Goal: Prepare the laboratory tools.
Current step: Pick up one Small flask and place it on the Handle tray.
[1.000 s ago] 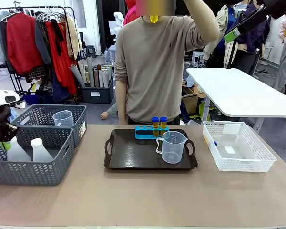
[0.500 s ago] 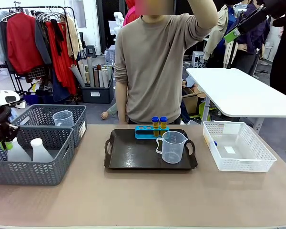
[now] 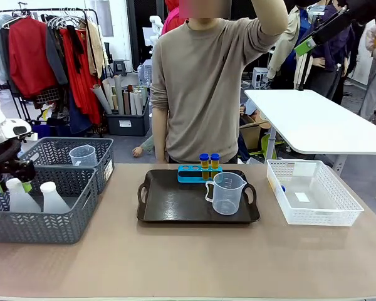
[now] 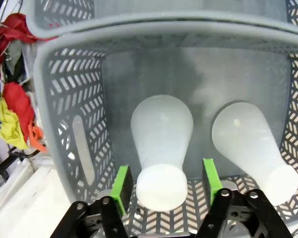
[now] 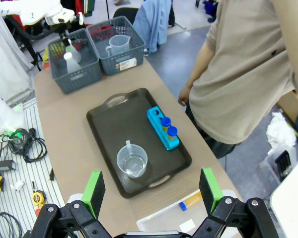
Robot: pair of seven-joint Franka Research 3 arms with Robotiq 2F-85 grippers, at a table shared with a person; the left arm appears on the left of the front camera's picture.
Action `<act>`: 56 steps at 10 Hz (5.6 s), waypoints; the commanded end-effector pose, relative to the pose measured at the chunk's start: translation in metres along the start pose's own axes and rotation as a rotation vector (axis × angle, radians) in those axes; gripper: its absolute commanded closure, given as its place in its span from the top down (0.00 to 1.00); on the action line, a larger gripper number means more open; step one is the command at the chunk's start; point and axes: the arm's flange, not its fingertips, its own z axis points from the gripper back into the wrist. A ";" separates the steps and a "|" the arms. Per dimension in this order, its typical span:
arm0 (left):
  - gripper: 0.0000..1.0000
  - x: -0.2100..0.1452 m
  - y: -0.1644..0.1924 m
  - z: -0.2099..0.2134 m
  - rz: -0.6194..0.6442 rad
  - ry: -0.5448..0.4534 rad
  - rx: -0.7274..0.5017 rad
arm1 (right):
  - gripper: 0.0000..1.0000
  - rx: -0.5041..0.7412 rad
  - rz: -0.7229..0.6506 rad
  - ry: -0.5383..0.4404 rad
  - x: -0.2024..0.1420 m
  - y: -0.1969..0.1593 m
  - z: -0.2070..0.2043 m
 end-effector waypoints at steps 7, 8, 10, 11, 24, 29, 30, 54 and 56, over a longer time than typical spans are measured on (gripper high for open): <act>0.21 0.007 0.008 0.006 0.038 -0.045 -0.004 | 1.00 -0.001 0.005 -0.001 0.000 0.002 0.000; 0.02 0.006 0.008 0.007 0.045 -0.047 -0.003 | 1.00 -0.001 0.005 -0.001 0.000 0.002 0.000; 0.00 0.006 0.010 0.008 0.049 -0.041 -0.001 | 1.00 -0.001 0.005 -0.001 0.000 0.002 0.000; 0.00 0.005 0.010 0.009 0.052 -0.040 0.001 | 1.00 -0.001 0.005 -0.001 0.000 0.002 0.000; 0.00 0.043 -0.016 0.317 -0.077 -0.207 0.067 | 1.00 -0.001 0.005 -0.001 0.000 0.002 0.000; 0.00 0.039 -0.013 0.340 -0.073 -0.244 0.063 | 1.00 -0.001 0.005 -0.001 0.000 0.002 0.000; 0.00 0.039 -0.013 0.340 -0.073 -0.244 0.063 | 1.00 -0.001 0.005 -0.001 0.000 0.002 0.000; 0.00 0.066 -0.325 0.431 -0.894 -0.466 -0.083 | 1.00 -0.001 0.005 -0.001 0.000 0.002 0.000; 0.00 0.067 -0.324 0.428 -0.900 -0.449 -0.096 | 1.00 -0.001 0.005 -0.001 0.000 0.002 0.000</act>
